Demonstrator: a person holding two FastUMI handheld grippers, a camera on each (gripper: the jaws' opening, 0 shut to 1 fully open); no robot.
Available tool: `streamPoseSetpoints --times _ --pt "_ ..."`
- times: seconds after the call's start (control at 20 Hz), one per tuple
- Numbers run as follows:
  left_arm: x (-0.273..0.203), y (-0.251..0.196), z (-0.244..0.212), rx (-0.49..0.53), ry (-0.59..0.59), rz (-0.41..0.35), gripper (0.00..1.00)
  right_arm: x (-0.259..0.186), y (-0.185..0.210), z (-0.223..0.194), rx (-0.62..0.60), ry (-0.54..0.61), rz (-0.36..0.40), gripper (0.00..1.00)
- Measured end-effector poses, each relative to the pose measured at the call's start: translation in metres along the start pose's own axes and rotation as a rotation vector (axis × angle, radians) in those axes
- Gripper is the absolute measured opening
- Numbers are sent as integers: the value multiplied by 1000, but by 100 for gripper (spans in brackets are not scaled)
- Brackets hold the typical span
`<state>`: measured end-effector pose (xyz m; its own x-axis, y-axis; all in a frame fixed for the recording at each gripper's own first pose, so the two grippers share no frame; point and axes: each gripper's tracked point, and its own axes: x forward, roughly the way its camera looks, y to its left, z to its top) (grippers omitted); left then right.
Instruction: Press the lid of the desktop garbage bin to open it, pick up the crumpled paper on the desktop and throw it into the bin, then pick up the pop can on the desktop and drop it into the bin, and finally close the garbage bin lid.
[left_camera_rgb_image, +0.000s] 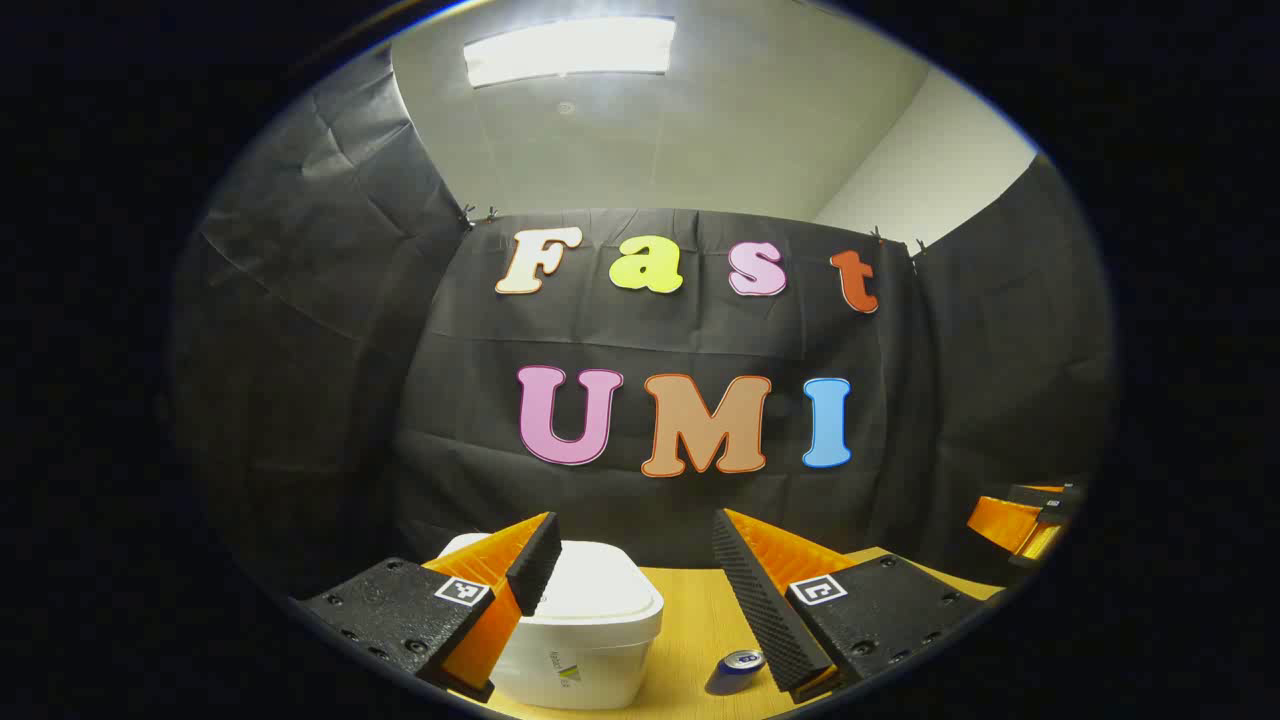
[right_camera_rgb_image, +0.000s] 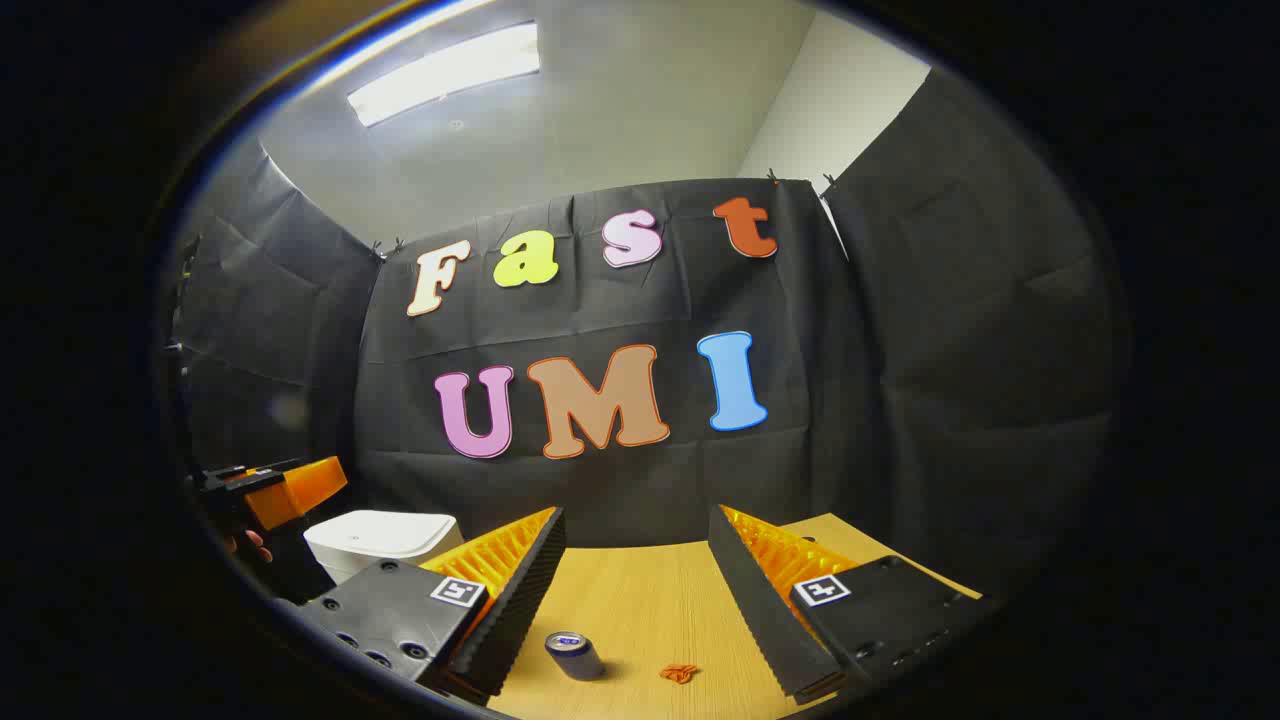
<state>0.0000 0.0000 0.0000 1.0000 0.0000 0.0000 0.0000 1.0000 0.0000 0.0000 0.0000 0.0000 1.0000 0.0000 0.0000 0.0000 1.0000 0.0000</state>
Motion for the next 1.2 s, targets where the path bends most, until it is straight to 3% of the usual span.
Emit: streamPoseSetpoints --times 0.6,1.2 --pt "9 -6 -15 -7 31 -28 92 3 -8 -3 -3 9 -32 96" --pt "10 1 -20 -17 56 -3 92 6 -7 -6 -1 15 -25 96"
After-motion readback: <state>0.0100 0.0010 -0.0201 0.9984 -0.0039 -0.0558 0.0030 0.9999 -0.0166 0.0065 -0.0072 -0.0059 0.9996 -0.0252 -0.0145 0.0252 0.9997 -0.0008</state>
